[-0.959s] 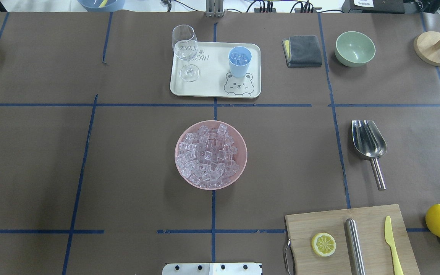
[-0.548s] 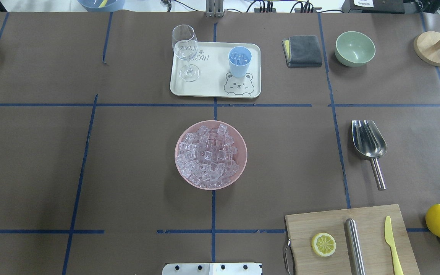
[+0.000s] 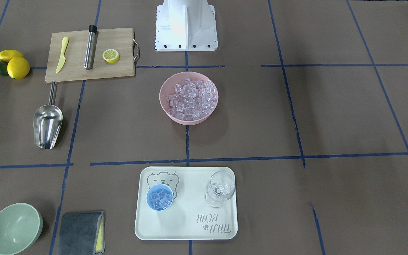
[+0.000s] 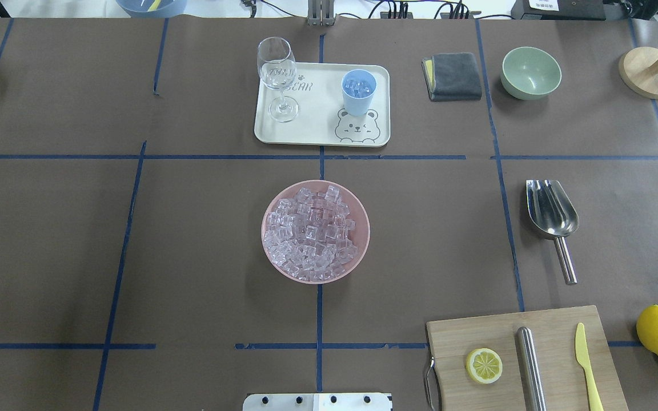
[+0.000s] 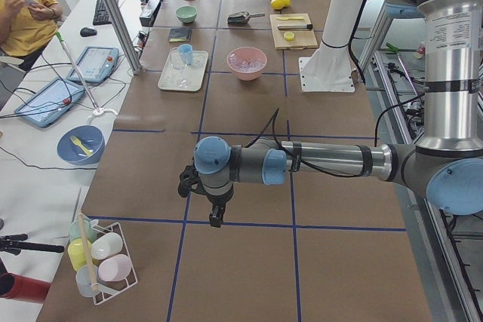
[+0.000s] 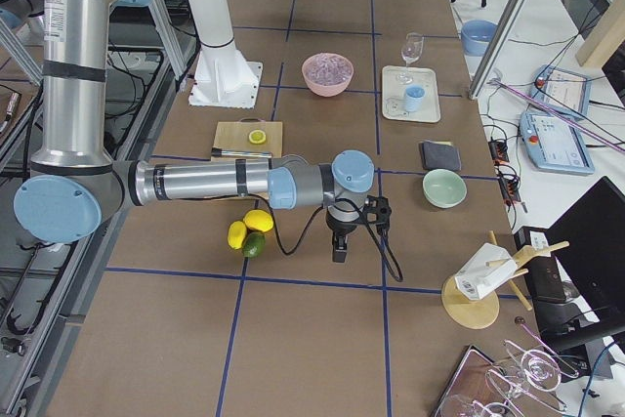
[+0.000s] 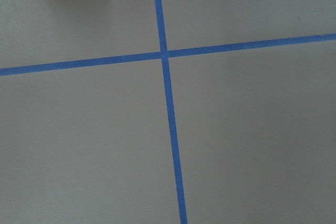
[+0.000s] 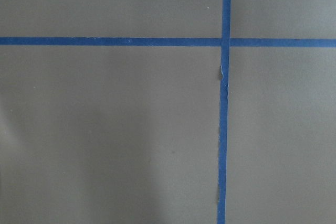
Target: Put ice in cup with scoop
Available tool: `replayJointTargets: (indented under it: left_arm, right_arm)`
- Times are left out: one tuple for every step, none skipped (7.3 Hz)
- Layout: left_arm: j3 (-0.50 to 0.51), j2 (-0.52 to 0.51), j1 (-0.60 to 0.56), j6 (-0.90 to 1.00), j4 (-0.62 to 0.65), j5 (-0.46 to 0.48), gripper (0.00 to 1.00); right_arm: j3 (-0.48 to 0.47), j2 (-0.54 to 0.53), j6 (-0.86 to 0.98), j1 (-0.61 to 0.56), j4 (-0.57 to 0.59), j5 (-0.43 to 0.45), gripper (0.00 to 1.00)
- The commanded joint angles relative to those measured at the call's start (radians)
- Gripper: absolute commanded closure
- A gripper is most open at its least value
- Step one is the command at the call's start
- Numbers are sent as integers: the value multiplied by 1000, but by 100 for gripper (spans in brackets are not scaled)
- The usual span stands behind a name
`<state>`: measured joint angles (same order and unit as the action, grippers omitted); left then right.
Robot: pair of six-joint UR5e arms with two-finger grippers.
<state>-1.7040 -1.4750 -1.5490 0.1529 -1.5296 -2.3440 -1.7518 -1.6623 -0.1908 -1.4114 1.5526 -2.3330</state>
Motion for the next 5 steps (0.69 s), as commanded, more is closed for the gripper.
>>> replayJointTargets:
  left_arm:
    - [6, -10, -34, 43, 69, 63, 0]
    - [13, -4, -34, 42, 65, 42, 0]
    - [12, -5, -33, 40, 59, -10, 0]
    - [6, -5, -33, 43, 55, -26, 0]
    - [-2, -11, -33, 45, 49, -27, 0]
  right_arm:
    - [-2, -5, 5, -4, 6, -5, 0]
    - [-6, -2, 4, -6, 3, -6, 0]
    - [-3, 1, -5, -7, 3, -6, 0]
    - [0, 7, -7, -6, 3, -2, 0]
    - [-2, -2, -7, -6, -2, 17, 0]
